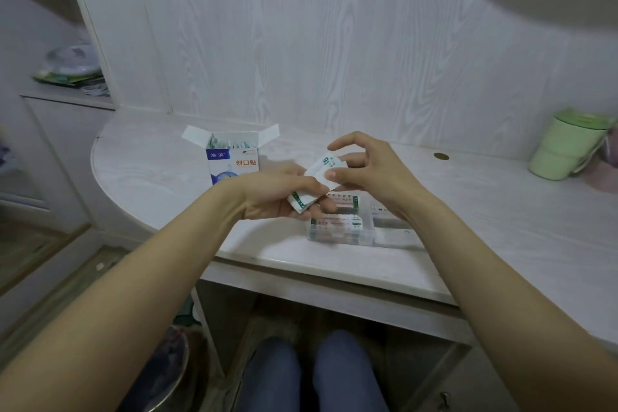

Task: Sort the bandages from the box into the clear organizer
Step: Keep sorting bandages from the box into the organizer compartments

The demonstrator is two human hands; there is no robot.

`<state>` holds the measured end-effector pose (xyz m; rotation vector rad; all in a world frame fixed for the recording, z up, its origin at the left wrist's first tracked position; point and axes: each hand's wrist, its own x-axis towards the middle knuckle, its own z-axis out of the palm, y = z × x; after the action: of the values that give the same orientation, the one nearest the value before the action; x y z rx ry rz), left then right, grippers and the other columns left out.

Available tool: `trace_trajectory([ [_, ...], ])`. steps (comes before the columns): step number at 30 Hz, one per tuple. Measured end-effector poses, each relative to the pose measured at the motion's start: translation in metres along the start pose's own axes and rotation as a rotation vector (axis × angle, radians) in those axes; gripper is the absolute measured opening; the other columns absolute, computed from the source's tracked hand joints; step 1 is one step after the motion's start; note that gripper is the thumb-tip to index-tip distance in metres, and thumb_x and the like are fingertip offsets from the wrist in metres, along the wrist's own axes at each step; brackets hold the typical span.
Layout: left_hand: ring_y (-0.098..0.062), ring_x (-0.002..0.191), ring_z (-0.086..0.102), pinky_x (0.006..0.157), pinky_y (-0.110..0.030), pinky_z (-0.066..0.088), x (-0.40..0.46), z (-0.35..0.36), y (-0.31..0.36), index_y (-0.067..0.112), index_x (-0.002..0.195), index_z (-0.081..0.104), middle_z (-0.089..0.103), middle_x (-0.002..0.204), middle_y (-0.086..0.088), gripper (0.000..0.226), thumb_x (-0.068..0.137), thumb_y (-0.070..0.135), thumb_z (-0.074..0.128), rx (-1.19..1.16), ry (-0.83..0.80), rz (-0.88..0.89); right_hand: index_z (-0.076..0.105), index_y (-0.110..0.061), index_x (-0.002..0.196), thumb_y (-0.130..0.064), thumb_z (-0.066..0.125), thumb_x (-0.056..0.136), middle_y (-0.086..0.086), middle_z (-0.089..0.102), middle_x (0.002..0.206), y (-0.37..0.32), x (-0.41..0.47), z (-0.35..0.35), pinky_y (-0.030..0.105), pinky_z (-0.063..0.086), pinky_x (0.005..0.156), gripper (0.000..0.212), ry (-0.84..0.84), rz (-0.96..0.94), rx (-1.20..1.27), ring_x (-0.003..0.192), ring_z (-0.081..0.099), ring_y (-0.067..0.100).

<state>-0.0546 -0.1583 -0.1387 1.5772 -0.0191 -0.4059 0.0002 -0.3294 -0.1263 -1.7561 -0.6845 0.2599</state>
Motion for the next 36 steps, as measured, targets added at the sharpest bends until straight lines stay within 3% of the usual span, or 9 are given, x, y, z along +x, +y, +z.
trace_trajectory([
  [5, -0.004, 0.048, 0.037, 0.044, -0.012, 0.032, 0.002, 0.0, -0.005, 0.008, 0.102, 0.052, 0.057, 0.07, 0.0, 0.011, 0.092, 0.012, 0.054, -0.065, 0.063, 0.094, 0.06, -0.012, 0.089, -0.013, 0.077, 0.078, 0.006, 0.066, 0.074, 0.007, 0.0, 0.003, 0.018, 0.051, 0.052, 0.02, 0.119, 0.069, -0.031, 0.06, 0.063, 0.009],
  [9, -0.004, 0.048, 0.036, 0.044, -0.012, 0.034, 0.002, 0.001, -0.006, 0.008, 0.106, 0.054, 0.062, 0.077, -0.005, 0.039, 0.081, 0.037, 0.059, -0.104, 0.114, 0.08, 0.061, -0.018, 0.081, -0.008, 0.077, 0.077, -0.001, 0.064, 0.063, 0.009, 0.0, 0.005, 0.015, 0.048, 0.047, 0.019, 0.143, 0.075, 0.004, 0.046, 0.057, 0.002],
  [12, -0.004, 0.045, 0.038, 0.043, -0.012, 0.035, 0.001, 0.002, -0.004, 0.011, 0.098, 0.056, 0.067, 0.089, -0.014, 0.026, 0.09, 0.035, 0.056, -0.122, 0.18, 0.077, 0.066, -0.013, 0.085, -0.004, 0.074, 0.079, -0.001, 0.062, 0.061, 0.01, 0.001, 0.002, 0.014, 0.049, 0.05, 0.014, 0.165, 0.088, 0.008, 0.046, 0.057, 0.003],
  [18, -0.005, 0.043, 0.037, 0.042, -0.012, 0.034, -0.003, -0.005, -0.005, 0.008, 0.102, 0.059, 0.073, 0.092, -0.012, 0.022, 0.095, 0.029, 0.054, -0.117, 0.354, 0.134, 0.064, 0.002, 0.078, -0.001, 0.062, 0.088, 0.009, 0.065, 0.073, 0.02, 0.002, -0.013, 0.017, 0.056, 0.069, 0.01, 0.257, 0.169, 0.661, 0.07, 0.066, 0.013],
  [20, -0.004, 0.043, 0.038, 0.042, -0.012, 0.034, -0.002, -0.007, -0.004, 0.007, 0.102, 0.061, 0.074, 0.086, -0.009, 0.024, 0.096, 0.029, 0.053, -0.129, 0.42, 0.161, 0.064, 0.005, 0.079, -0.007, 0.062, 0.089, 0.01, 0.066, 0.073, 0.024, 0.004, -0.016, 0.018, 0.057, 0.071, 0.016, 0.259, 0.189, 0.688, 0.071, 0.066, 0.014],
  [24, -0.005, 0.041, 0.038, 0.042, -0.013, 0.034, 0.001, -0.008, -0.006, 0.005, 0.107, 0.059, 0.073, 0.087, -0.009, 0.027, 0.096, 0.029, 0.053, -0.137, 0.512, 0.173, 0.068, 0.001, 0.092, 0.007, 0.065, 0.083, 0.014, 0.064, 0.09, 0.037, 0.007, -0.015, 0.018, 0.057, 0.075, 0.011, 0.274, 0.14, 0.189, 0.08, 0.065, 0.017],
  [28, -0.005, 0.041, 0.038, 0.042, -0.013, 0.034, 0.002, -0.009, -0.008, 0.006, 0.104, 0.06, 0.072, 0.09, -0.009, 0.025, 0.096, 0.029, 0.054, -0.153, 0.532, 0.173, 0.073, -0.007, 0.088, -0.001, 0.07, 0.081, 0.008, 0.069, 0.084, 0.044, 0.012, -0.015, 0.023, 0.057, 0.078, 0.01, 0.3, 0.126, -0.116, 0.078, 0.067, 0.017],
  [32, -0.005, 0.042, 0.038, 0.042, -0.013, 0.035, 0.005, -0.007, -0.007, 0.008, 0.102, 0.06, 0.072, 0.081, -0.005, 0.023, 0.096, 0.029, 0.054, -0.141, 0.519, 0.175, 0.075, -0.008, 0.084, -0.005, 0.07, 0.082, -0.007, 0.062, 0.062, 0.047, 0.014, -0.01, 0.018, 0.054, 0.069, 0.007, 0.278, 0.105, -0.306, 0.06, 0.058, 0.005],
  [36, -0.005, 0.043, 0.039, 0.043, -0.013, 0.036, 0.009, -0.005, -0.007, 0.008, 0.099, 0.061, 0.072, 0.083, -0.006, 0.023, 0.096, 0.03, 0.054, -0.124, 0.508, 0.171, 0.074, -0.008, 0.083, -0.006, 0.068, 0.083, -0.009, 0.059, 0.065, 0.047, 0.014, 0.0, 0.002, 0.037, 0.05, 0.006, 0.226, 0.05, -0.492, 0.06, 0.05, 0.0],
])
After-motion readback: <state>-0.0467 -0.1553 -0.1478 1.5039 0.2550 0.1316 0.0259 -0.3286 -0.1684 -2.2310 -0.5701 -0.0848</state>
